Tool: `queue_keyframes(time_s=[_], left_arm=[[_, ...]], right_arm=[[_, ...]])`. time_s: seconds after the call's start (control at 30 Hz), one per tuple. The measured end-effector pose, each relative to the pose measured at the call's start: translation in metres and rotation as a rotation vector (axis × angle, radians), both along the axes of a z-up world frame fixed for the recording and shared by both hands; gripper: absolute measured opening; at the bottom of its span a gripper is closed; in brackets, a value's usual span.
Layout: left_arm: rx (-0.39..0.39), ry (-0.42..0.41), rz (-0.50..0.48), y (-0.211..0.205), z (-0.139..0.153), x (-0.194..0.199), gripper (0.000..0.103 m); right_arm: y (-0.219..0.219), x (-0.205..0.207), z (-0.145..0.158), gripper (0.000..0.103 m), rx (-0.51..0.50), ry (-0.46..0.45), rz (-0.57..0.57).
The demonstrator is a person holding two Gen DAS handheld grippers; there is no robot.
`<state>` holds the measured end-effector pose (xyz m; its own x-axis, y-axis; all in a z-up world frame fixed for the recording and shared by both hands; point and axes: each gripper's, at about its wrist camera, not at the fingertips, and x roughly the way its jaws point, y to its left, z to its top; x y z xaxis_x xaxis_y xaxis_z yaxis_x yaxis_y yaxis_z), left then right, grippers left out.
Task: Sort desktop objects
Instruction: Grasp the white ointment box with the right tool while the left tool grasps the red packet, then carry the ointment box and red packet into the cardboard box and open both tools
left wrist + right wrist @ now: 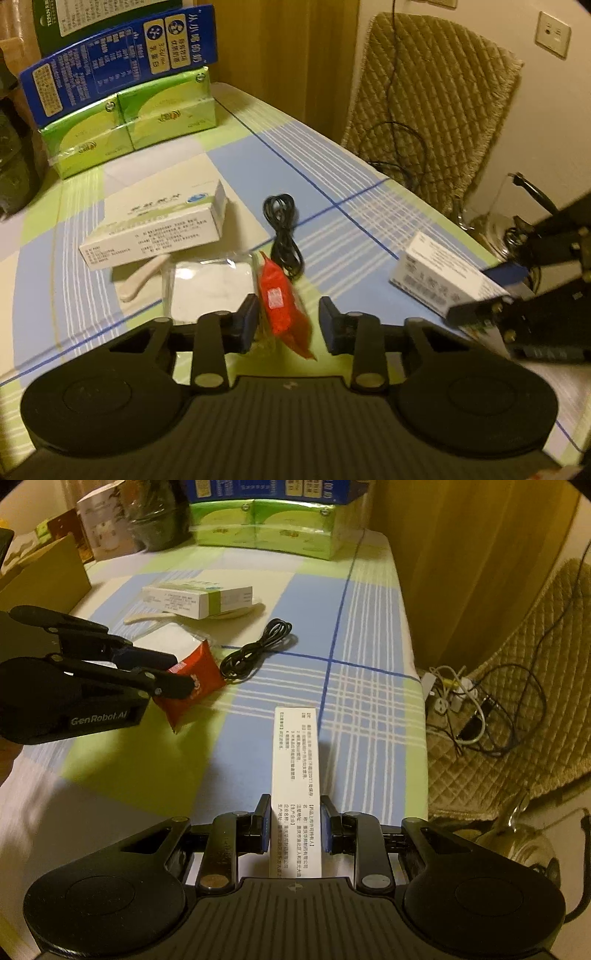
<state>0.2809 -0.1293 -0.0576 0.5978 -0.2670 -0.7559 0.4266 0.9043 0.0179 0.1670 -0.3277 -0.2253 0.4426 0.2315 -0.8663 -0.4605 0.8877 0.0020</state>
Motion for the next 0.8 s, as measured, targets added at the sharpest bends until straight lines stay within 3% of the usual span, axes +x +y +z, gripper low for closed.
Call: queue_keyframes(time_s=[0.13,0.3,0.53,0.8], left_arm=[[0.033,-0.008,-0.019,0.001,0.002,-0.005,0.011],[0.045,0.019,-0.036,0.017,0.005,-0.040,0.009],[-0.022,0.083,0.061,0.062,0.011,-0.102,0.009],[-0.033,0.080,0.103,0.084,0.008,-0.132,0.012]], right_arm=[[0.004,-0.008,0.002,0.023,0.030,0.014,-0.017],[0.015,-0.025,0.002,0.023,0.095,0.052,-0.042],[0.040,-0.060,-0.001,0.023,0.212,0.131,-0.071],[0.061,-0.082,-0.003,0.023,0.226,0.117,-0.080]])
